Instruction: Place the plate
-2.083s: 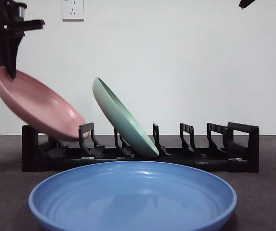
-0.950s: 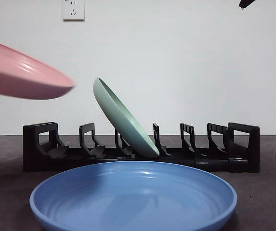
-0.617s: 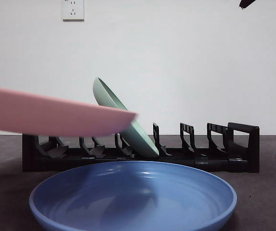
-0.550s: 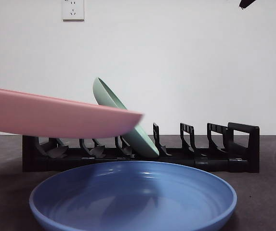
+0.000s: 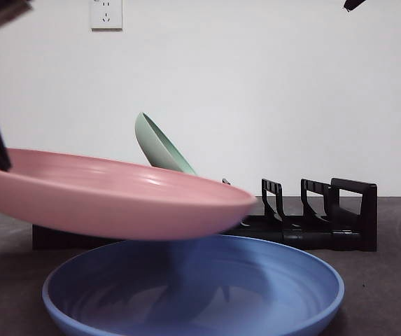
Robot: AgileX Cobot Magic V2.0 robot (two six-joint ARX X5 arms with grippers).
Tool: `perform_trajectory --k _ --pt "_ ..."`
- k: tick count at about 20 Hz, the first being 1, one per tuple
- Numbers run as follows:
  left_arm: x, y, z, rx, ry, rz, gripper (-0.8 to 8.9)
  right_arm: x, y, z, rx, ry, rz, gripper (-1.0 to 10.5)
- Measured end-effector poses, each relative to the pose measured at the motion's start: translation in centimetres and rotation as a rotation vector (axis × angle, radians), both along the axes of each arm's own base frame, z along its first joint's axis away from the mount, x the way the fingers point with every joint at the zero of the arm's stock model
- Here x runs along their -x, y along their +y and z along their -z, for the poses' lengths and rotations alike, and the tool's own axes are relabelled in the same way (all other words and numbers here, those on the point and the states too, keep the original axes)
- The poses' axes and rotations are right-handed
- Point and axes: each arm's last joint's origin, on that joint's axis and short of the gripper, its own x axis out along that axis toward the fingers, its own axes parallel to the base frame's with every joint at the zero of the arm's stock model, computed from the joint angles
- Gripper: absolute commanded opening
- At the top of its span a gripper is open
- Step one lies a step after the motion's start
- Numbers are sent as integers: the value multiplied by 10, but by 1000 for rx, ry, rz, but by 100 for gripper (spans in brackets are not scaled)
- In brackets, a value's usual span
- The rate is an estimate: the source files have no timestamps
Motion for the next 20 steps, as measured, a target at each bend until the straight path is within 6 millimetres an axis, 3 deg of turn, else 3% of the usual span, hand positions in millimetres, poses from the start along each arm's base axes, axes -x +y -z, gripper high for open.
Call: perform_trajectory --k 7,14,16,20 --pt "-13 -38 21 -7 25 54 16 0 0 0 0 0 0 187" --pt "-13 -59 38 -118 13 54 16 0 0 0 0 0 0 187" --pt "-13 -61 42 -139 14 59 42 0 0 0 0 0 0 187" --pt "-12 -63 43 -146 17 64 220 0 0 0 0 0 0 187"
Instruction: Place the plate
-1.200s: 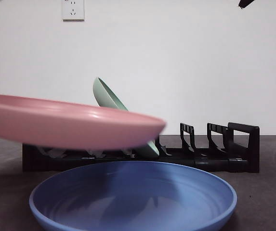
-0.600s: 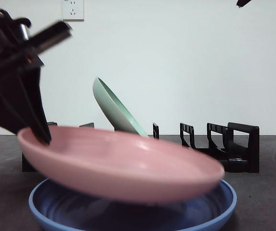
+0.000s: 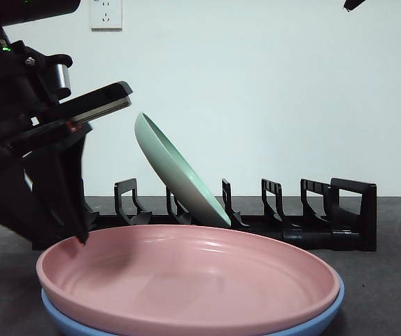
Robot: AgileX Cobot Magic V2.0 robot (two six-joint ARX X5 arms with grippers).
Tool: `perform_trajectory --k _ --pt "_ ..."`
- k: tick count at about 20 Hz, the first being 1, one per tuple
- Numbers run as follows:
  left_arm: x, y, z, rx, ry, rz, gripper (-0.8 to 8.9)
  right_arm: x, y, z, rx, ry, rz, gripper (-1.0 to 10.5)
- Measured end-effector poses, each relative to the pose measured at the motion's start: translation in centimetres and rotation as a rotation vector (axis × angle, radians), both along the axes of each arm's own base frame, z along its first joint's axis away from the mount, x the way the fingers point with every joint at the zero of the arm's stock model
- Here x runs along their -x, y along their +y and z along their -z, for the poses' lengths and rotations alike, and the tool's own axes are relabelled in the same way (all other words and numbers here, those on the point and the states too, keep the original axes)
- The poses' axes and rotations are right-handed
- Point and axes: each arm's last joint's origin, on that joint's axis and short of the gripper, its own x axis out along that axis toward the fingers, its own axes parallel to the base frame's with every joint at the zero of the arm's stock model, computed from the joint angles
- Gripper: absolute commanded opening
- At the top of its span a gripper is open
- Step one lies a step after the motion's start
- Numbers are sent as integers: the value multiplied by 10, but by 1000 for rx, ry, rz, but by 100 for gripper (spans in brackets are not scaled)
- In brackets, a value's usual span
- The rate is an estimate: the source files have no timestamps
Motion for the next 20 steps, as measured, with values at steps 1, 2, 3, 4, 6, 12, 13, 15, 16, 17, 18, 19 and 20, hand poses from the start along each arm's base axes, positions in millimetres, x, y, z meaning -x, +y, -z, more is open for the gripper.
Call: perform_trajectory --k 1,2,3,4,6,12,13,15,16,17,18,19,20 --pt "0 0 0 -1 2 0 262 0 0 0 0 0 0 187" --pt "0 0 0 -6 6 0 290 0 0 0 0 0 0 187" --pt "2 2 0 -16 15 1 291 0 0 0 0 0 0 187" --pt "3 4 -2 -29 25 3 291 0 0 0 0 0 0 187" --pt "3 12 -19 -36 -1 9 290 0 0 0 0 0 0 187" --pt "4 66 -105 -64 -234 -13 290 0 0 0 -3 1 -3 187" --pt "6 78 -117 -84 -272 -30 291 0 0 0 -5 -1 -3 187" --pt "9 100 -137 -137 -330 -57 291 -1 1 -1 -14 -12 -4 187" --pt "10 108 -145 -165 -351 -69 291 -1 1 -2 -21 -19 -5 187" --pt "11 118 -152 -201 -367 -85 291 -2 2 -3 -32 -24 -11 187" --pt "10 126 -156 -227 -378 -104 291 -3 4 -2 -44 -21 -23 187" --pt "10 134 -160 -255 -388 -130 291 -6 6 -2 -58 -15 -38 187" --pt "9 139 -162 -272 -394 -150 291 -9 9 0 -68 -7 -51 187"
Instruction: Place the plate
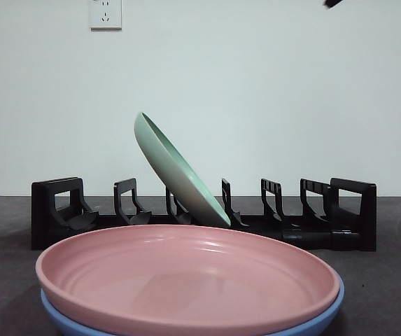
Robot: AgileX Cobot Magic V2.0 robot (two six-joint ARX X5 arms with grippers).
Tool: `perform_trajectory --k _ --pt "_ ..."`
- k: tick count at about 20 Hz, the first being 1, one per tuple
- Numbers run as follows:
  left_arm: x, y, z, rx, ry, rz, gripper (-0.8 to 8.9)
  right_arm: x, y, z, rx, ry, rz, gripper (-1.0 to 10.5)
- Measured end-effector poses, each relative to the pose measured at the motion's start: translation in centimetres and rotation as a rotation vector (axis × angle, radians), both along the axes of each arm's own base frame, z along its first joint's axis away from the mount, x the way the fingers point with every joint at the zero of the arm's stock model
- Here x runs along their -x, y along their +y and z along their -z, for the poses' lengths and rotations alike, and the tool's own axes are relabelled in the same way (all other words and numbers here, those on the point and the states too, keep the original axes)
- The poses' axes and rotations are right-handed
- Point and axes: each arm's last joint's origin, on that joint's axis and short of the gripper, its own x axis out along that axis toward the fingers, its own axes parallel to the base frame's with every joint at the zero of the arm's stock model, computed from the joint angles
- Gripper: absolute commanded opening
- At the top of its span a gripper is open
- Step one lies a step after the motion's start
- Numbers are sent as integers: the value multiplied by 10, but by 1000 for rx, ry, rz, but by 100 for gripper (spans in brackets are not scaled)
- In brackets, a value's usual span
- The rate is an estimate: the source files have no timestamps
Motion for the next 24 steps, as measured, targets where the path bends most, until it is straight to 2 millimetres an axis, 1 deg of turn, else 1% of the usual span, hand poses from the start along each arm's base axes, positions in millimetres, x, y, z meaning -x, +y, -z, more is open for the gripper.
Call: perform_trajectory --k 2,4,7,9,13,16,19,21,24 --pt "-2 7 -2 -15 -17 -34 291 -11 10 5 -33 11 -35 187" --pt "-3 8 -3 -15 -33 -41 291 -29 26 11 -63 50 -80 187" --pt "-3 8 -3 -15 -33 -41 291 -59 51 20 -57 143 -103 187" --pt "-3 8 -3 -14 -32 -43 290 -78 68 23 -32 191 -105 187" --pt "-3 8 -3 -12 -32 -45 290 -107 105 24 -17 209 -134 187" --pt "-3 8 -3 -10 -32 -47 290 -119 128 22 -26 192 -162 189" --pt "-3 8 -3 -9 -36 -47 290 -126 144 23 -23 176 -174 203" --pt "-3 8 -3 -9 -37 -47 290 -131 151 30 -11 175 -168 203" --pt "-3 8 -3 -9 -36 -47 290 -139 158 48 17 211 -166 203"
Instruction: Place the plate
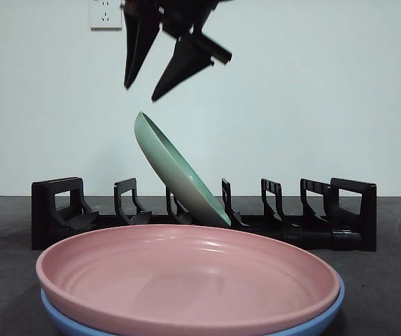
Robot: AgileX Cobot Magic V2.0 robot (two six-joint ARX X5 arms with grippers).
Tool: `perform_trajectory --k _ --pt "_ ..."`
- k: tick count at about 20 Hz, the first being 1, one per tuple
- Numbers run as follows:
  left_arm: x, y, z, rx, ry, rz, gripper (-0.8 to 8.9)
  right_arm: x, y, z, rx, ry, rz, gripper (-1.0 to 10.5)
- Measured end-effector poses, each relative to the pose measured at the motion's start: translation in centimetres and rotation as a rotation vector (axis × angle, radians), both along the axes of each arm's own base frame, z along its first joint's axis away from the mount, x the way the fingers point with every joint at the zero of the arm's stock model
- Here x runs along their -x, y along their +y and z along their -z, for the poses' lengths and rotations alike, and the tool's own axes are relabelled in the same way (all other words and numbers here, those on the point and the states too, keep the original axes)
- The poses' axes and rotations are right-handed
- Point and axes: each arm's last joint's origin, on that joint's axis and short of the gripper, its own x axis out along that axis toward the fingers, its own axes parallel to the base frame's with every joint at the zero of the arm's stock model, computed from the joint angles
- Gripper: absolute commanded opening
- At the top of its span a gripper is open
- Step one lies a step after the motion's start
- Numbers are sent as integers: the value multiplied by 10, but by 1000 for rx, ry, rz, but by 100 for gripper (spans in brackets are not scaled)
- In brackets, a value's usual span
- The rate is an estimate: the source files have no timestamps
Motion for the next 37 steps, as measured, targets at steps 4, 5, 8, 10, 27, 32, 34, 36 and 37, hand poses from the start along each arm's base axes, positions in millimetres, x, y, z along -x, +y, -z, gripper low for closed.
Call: perform_trajectory --k 4,5,8,10,27,32,34,36,37 --pt "0 0 0 0 0 0 290 -8 7 18 24 25 1 203" --pt "0 0 0 0 0 0 290 -9 8 21 28 31 0 203" --pt "0 0 0 0 0 0 290 -12 12 31 46 52 -1 165" --pt "0 0 0 0 1 0 290 -12 13 33 51 56 -3 59" --pt "-2 0 -1 1 -13 0 290 4 10 -32 24 12 -92 17" --pt "-3 0 -2 2 -26 0 290 31 7 -69 33 -74 -214 17" --pt "-3 0 -1 2 -24 0 290 41 6 -81 10 -120 -244 16" --pt "-4 0 -1 2 -21 0 290 50 -1 -97 -38 -181 -251 16" --pt "-5 0 -1 1 -17 0 290 55 -7 -104 -58 -208 -251 17"
